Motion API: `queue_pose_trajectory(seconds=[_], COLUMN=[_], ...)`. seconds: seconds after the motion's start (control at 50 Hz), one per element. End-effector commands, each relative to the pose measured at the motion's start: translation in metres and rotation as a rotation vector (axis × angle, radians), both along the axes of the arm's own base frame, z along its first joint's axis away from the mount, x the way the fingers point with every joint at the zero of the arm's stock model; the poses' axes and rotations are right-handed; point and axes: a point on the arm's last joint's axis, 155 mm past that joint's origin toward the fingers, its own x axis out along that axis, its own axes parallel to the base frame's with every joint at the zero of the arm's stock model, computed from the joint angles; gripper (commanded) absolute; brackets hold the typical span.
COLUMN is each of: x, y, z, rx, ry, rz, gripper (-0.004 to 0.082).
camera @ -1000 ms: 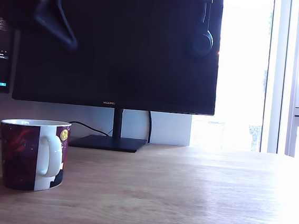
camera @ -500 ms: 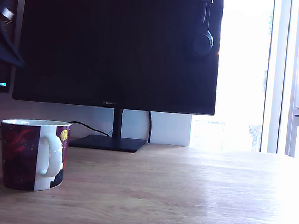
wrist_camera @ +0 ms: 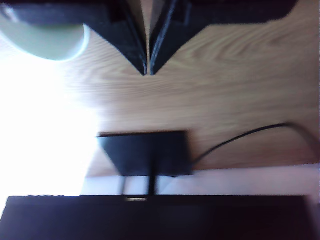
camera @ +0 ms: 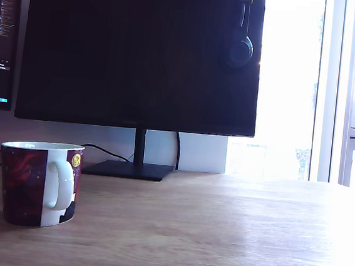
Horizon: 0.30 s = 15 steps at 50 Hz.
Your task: Pick up the coffee capsules from the table one by one and drop them inside the nearest coffee cup
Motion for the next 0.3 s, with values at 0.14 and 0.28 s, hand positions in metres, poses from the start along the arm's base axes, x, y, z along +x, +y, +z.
queue_pose_trajectory(seconds=[0.14,0.28], x=[-0.011,-0.017], y=[0.007,0.008], z=[0.0,0.002], rx=[-0.005,-0.004], ry=[-0.009,-0.013], rz=[0.035,0.038], gripper=[-0.0016,-0.0016])
